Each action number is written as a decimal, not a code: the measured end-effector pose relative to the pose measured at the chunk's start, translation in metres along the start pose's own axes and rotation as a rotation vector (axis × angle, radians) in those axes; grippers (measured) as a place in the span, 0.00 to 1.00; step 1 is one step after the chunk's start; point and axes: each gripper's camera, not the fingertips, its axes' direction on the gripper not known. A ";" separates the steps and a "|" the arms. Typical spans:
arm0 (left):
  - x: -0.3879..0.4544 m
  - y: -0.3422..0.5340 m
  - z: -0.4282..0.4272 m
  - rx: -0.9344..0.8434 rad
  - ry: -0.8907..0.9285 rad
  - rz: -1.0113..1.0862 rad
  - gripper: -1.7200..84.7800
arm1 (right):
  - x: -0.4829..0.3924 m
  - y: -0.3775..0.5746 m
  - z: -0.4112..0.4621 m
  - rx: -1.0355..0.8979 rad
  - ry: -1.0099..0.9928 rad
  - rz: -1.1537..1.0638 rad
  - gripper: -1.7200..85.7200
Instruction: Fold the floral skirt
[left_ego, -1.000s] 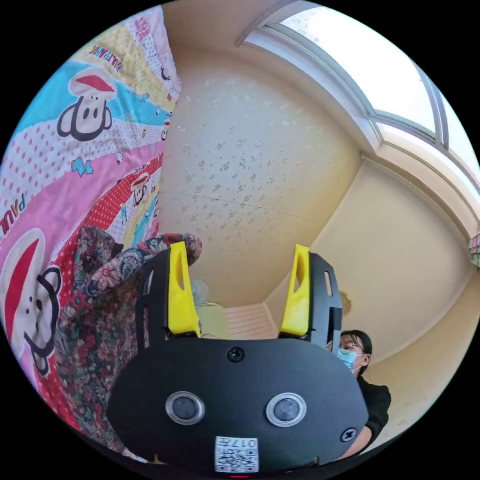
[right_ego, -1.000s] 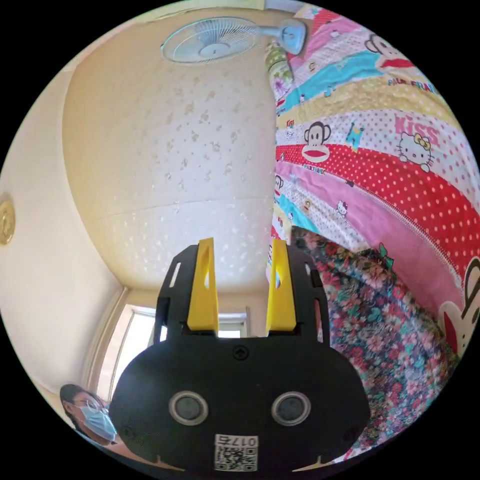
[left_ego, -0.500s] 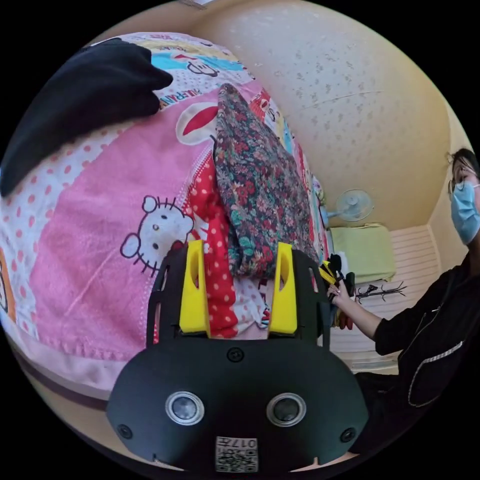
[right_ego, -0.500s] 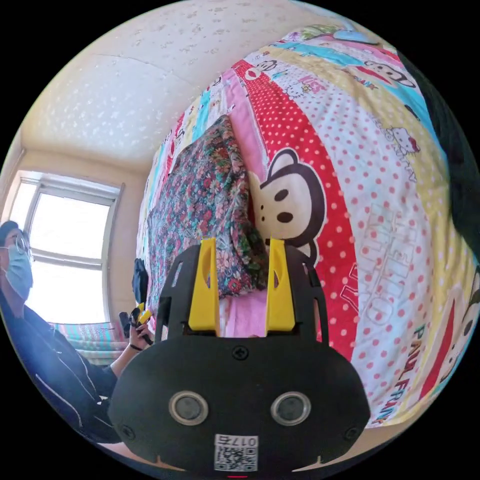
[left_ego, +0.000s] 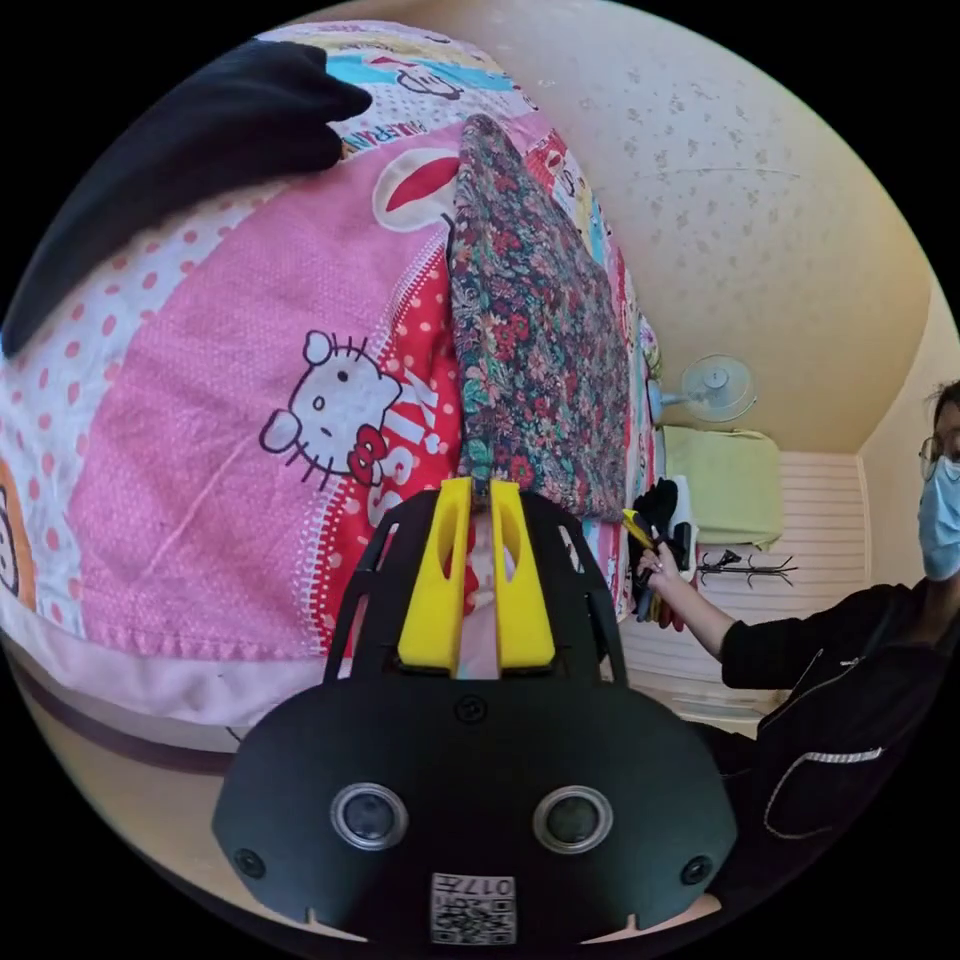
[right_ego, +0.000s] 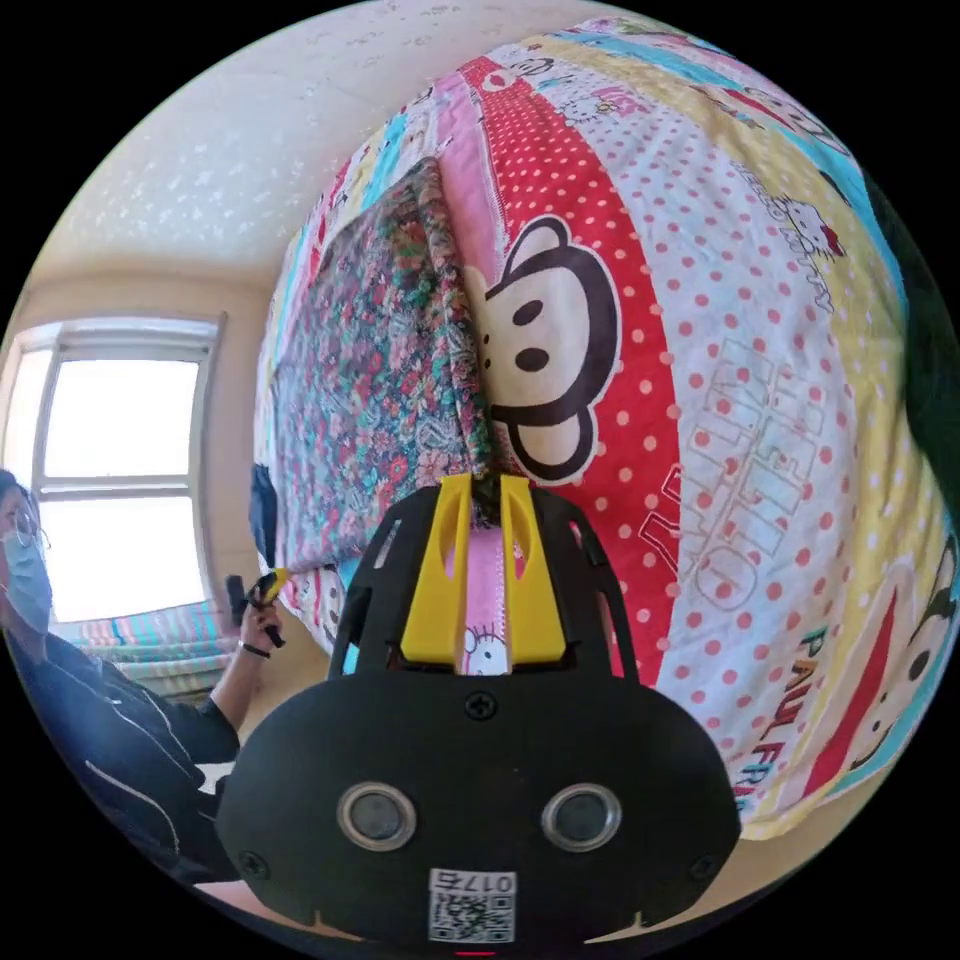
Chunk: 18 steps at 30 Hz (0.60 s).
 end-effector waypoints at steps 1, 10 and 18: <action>0.002 0.008 -0.008 0.057 0.052 -0.012 0.11 | 0.010 0.009 -0.012 0.100 -0.092 0.066 0.12; 0.017 0.077 0.012 0.307 0.230 -0.246 0.25 | 0.040 0.102 0.019 0.331 -0.553 0.387 0.15; 0.013 0.061 0.034 0.398 0.249 -0.345 0.24 | 0.033 0.103 0.047 0.338 -0.544 0.358 0.16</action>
